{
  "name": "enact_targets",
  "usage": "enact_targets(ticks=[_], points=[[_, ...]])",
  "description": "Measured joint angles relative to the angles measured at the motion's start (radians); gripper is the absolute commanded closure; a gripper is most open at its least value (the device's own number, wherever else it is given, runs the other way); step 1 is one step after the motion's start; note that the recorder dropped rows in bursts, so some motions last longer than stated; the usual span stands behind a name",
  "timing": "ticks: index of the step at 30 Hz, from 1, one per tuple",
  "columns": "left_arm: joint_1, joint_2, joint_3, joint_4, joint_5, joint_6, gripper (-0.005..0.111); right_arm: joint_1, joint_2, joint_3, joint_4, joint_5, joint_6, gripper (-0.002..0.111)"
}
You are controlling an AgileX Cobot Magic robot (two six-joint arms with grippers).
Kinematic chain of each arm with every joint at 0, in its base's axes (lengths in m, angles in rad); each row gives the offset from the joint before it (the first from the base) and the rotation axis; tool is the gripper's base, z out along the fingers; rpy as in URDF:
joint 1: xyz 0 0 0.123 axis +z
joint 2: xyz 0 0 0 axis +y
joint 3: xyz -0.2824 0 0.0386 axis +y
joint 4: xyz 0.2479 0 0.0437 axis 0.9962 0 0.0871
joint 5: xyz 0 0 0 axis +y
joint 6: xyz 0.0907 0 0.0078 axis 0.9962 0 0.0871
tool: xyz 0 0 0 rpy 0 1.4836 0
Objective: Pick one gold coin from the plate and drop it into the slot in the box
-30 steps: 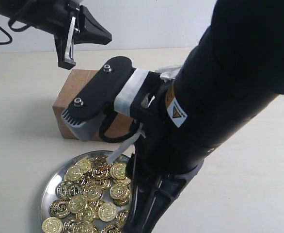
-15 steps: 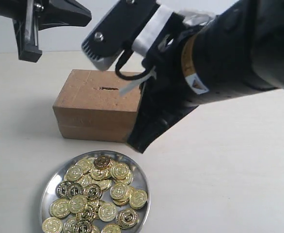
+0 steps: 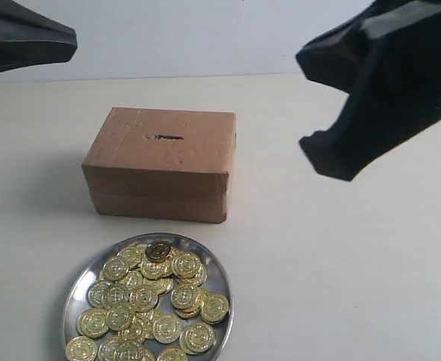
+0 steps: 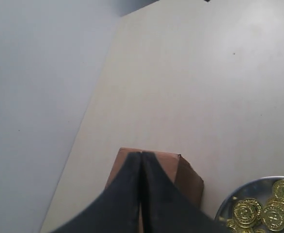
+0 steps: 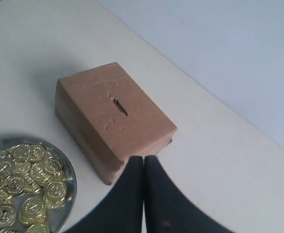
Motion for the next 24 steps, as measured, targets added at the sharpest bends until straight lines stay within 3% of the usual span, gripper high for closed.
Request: enact_targets(ticks=[18,22,24], points=[[0.000,-0.130,0.013,0.002,0.002,-0.002,0.107,-0.008,-0.132,0.002,0.040,0.040,0.044,0.108],[0.000,-0.276,0.105,0.002,-0.004,-0.002,0.107,-0.133,-0.223,0.005,0.088,0.017,0.044,0.108],[0.000,-0.422,0.228,0.002,-0.007,-0.002,0.107,-0.279,-0.302,0.005,0.090,0.017,0.046,0.108]])
